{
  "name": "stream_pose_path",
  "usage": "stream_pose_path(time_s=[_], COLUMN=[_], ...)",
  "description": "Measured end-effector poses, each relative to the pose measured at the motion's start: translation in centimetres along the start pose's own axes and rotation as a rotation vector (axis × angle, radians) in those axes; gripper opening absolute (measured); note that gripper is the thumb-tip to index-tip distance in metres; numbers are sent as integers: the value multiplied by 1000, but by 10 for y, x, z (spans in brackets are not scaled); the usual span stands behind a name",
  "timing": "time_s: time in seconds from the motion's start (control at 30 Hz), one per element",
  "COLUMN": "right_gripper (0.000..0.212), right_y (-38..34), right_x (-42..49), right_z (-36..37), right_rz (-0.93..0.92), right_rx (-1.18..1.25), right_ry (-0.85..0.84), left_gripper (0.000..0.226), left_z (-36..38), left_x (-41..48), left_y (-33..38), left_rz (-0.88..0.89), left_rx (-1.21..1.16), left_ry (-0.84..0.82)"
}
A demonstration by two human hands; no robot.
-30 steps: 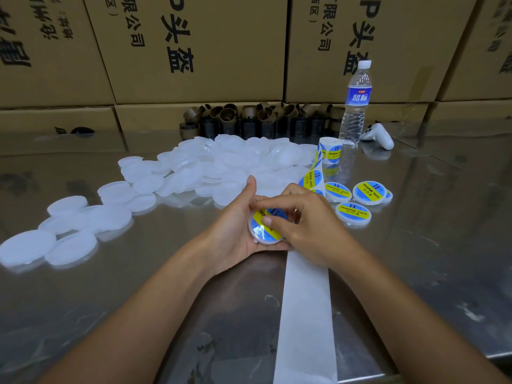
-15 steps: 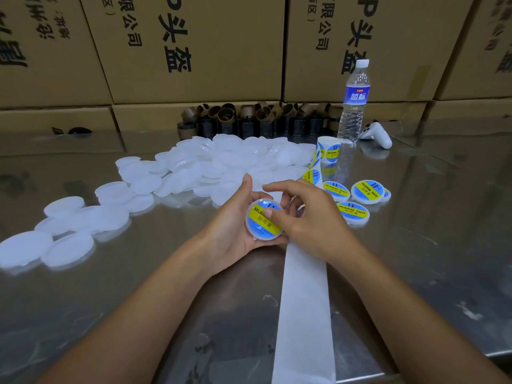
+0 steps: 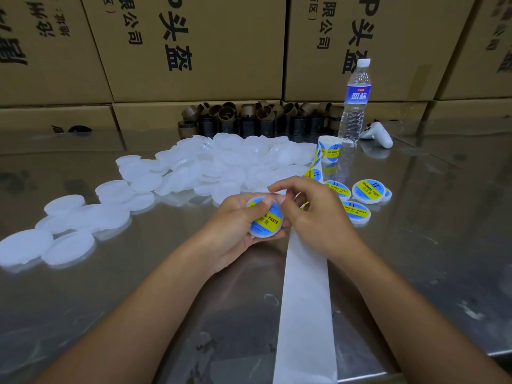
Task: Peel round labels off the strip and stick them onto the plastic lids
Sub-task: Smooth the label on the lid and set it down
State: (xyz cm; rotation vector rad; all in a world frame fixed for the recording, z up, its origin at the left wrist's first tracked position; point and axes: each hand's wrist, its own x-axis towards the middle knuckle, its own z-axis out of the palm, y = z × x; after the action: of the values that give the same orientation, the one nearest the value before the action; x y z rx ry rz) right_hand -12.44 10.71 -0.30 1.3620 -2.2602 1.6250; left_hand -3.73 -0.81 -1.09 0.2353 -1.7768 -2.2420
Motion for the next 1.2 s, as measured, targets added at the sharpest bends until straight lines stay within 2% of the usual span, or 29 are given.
stream_pose_path(time_s=[0.17, 0.3, 0.47, 0.77, 1.03, 1.2], right_gripper=[17, 23, 6, 17, 10, 23], right_y=[1, 1, 1, 2, 1, -1], right_x=[0, -2, 0, 1, 0, -1], right_z=[0, 1, 1, 0, 0, 0], right_rz=[34, 67, 46, 29, 43, 49], right_rx=[78, 118, 63, 92, 85, 94], right_ry=[53, 25, -42, 73, -4, -6], left_gripper=[25, 23, 24, 23, 25, 25], left_z=[-1, -2, -2, -3, -3, -3], left_x=[2, 4, 3, 1, 0, -1], left_y=[1, 1, 0, -1, 1, 2], left_rz=[60, 84, 81, 100, 118, 120], left_rx=[-38, -131, -120, 85, 70, 51], left_ry=[41, 55, 10, 95, 116, 115])
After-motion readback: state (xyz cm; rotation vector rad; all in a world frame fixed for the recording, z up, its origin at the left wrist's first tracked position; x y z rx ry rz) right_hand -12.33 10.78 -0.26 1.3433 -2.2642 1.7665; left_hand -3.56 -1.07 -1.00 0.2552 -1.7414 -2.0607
